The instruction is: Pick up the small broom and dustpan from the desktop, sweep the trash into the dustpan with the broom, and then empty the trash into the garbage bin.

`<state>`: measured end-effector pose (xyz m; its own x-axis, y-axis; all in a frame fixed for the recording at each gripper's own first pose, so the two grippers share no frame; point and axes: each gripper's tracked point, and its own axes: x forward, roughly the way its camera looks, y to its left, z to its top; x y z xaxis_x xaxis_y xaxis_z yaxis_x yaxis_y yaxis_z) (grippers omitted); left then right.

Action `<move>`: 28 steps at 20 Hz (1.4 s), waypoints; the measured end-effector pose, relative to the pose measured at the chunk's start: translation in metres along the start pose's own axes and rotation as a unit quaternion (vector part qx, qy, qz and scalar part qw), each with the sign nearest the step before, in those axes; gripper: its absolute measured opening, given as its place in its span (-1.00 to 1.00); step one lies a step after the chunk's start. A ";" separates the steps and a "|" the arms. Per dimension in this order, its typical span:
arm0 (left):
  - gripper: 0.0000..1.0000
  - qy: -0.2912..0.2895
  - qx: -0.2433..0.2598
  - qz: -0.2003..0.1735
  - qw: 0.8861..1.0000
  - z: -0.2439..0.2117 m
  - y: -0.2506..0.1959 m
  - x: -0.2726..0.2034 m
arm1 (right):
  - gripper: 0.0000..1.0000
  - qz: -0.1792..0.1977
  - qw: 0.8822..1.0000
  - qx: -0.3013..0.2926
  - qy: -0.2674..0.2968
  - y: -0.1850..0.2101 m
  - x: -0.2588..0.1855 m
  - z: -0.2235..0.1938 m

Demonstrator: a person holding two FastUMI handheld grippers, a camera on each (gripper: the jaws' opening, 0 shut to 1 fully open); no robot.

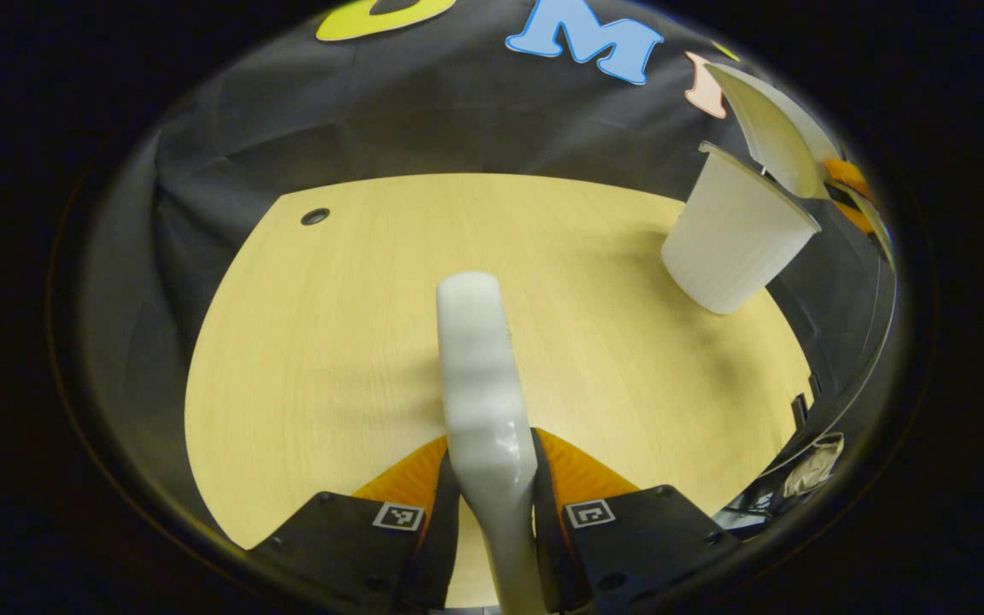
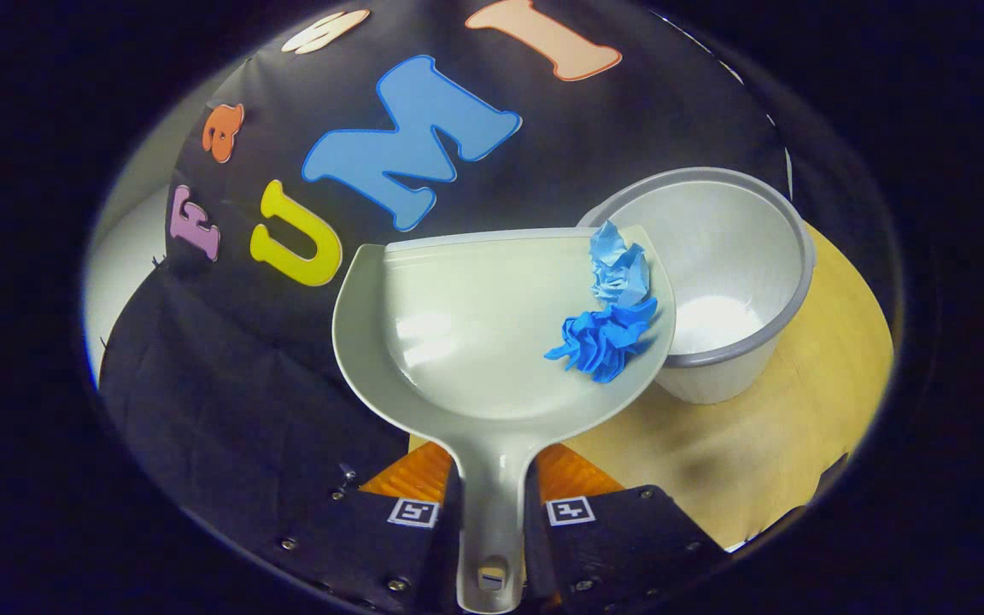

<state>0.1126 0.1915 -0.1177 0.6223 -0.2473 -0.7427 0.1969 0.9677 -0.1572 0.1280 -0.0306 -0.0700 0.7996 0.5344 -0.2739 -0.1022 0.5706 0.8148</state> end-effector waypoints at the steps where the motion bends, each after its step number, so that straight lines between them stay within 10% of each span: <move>1: -0.06 0.001 0.001 0.000 1.000 0.000 -0.001 -0.002 | -0.38 0.013 0.999 0.035 -0.009 0.003 0.001 0.002; 8: -0.05 0.003 0.000 -0.006 1.000 -0.002 -0.012 -0.008 | -0.39 0.127 0.956 0.258 -0.052 0.032 -0.013 0.042; 16: -0.05 0.005 0.005 -0.006 1.000 0.000 -0.020 -0.013 | -0.39 0.172 0.931 0.316 -0.060 0.066 0.004 0.029; 28: -0.05 0.005 -0.007 0.005 1.000 -0.009 -0.014 -0.024 | -0.39 0.182 0.947 0.262 -0.038 0.088 -0.010 0.003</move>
<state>0.0882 0.1845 -0.1038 0.6171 -0.2366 -0.7505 0.1799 0.9709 -0.1581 0.1127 0.0119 0.0064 0.8105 0.5781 0.0942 -0.0862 -0.0414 0.9954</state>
